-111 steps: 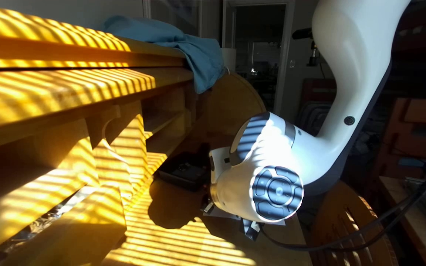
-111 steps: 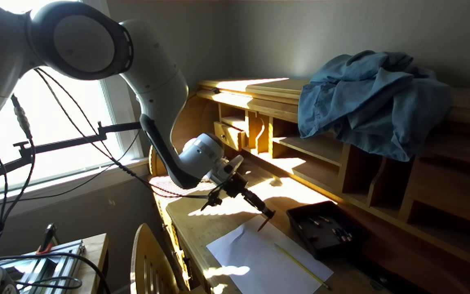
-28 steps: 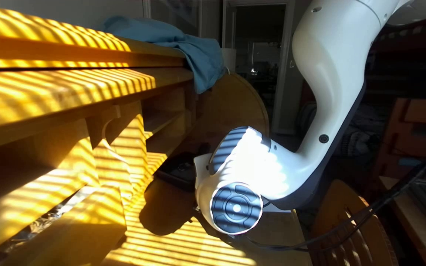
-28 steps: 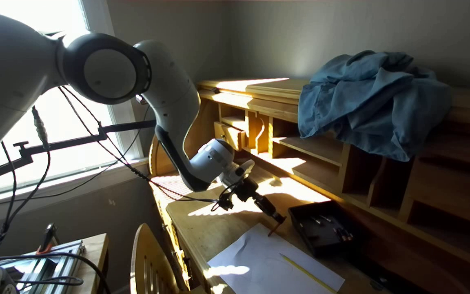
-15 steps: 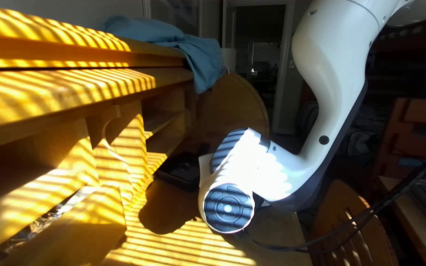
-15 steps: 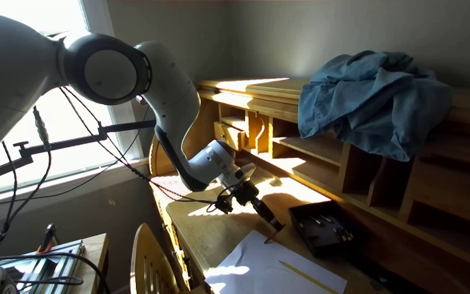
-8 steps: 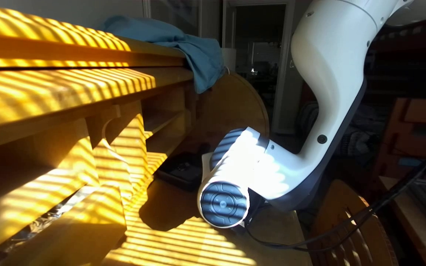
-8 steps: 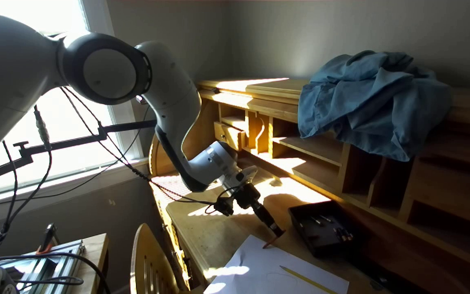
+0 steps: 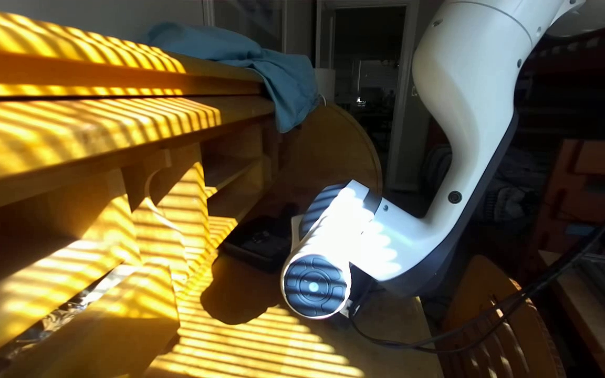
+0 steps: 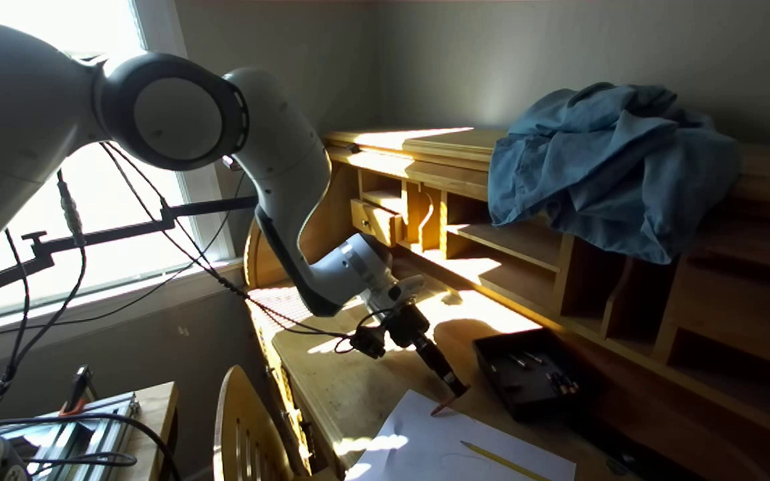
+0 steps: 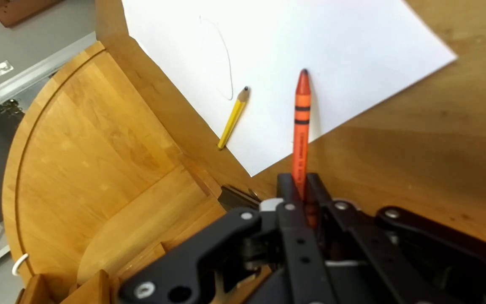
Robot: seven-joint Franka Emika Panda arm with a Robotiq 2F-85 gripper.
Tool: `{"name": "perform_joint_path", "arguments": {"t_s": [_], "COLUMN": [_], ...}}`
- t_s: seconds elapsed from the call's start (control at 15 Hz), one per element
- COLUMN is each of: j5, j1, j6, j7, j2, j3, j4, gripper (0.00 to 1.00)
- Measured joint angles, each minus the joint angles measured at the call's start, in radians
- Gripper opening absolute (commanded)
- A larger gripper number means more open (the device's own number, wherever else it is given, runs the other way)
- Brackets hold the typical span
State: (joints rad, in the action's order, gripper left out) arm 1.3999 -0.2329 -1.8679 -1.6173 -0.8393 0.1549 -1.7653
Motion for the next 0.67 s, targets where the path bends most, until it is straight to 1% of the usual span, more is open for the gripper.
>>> {"name": "perform_joint_path", "arguments": {"t_s": [0.67], "j5": [-0.032], "j1": [0.005], "j6": [0.017], "j7": [-0.013], "j2": [0.003], "j3": [-0.009], "j4": [-0.016], "gripper": [0.02]}}
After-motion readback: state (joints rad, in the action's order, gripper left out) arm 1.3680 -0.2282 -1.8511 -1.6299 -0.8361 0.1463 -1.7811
